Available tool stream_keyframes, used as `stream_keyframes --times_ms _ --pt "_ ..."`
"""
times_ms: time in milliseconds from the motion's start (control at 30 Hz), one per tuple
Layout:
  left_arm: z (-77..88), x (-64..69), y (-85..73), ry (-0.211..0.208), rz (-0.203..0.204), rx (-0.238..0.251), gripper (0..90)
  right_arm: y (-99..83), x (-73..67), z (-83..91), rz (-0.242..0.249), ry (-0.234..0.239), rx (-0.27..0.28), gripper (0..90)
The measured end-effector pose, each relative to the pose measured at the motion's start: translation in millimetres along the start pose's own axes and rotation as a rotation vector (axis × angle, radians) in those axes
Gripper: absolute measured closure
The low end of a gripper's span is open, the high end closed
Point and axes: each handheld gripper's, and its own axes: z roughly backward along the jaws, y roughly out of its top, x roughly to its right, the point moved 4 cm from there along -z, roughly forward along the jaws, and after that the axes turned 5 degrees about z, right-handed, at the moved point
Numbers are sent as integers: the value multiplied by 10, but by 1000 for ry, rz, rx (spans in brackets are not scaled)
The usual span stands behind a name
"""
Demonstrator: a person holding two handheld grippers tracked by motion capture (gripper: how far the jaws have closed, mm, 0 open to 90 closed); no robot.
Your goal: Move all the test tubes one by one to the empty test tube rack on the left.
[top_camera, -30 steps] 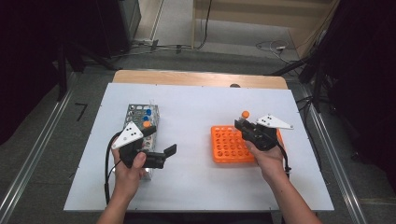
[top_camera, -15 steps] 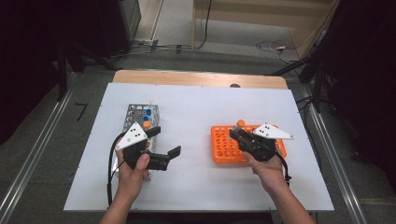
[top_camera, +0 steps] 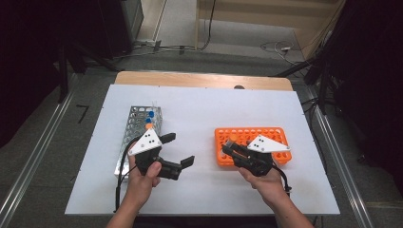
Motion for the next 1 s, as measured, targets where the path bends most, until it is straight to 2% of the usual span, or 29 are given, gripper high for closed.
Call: stream_keyframes --times_ms 67,200,267,367,500,600,733,867,1000 --pt "-10 22 0 6 -4 5 39 -8 -62 -34 6 20 -9 728" --pt "-26 62 5 -19 -5 -2 88 -27 -185 -103 16 62 -32 728" --pt "-36 87 6 -45 0 -1 107 -35 -236 -133 33 71 -43 728" --pt "-60 128 7 -48 -7 0 176 -45 -324 -179 62 86 -56 727" --pt "-89 186 11 -62 -24 -6 280 -48 -419 -223 76 111 -65 728" --pt "-115 231 7 -88 -35 -10 367 -51 -476 -253 88 128 -69 727" --pt "-163 264 -11 -94 -51 -26 465 -47 -541 -282 93 143 -77 728" --pt "-221 277 -42 -76 -56 -49 510 -26 -599 -293 104 165 -76 728" --pt "-252 311 -59 -87 -69 -61 579 -20 -653 -299 117 181 -79 727"
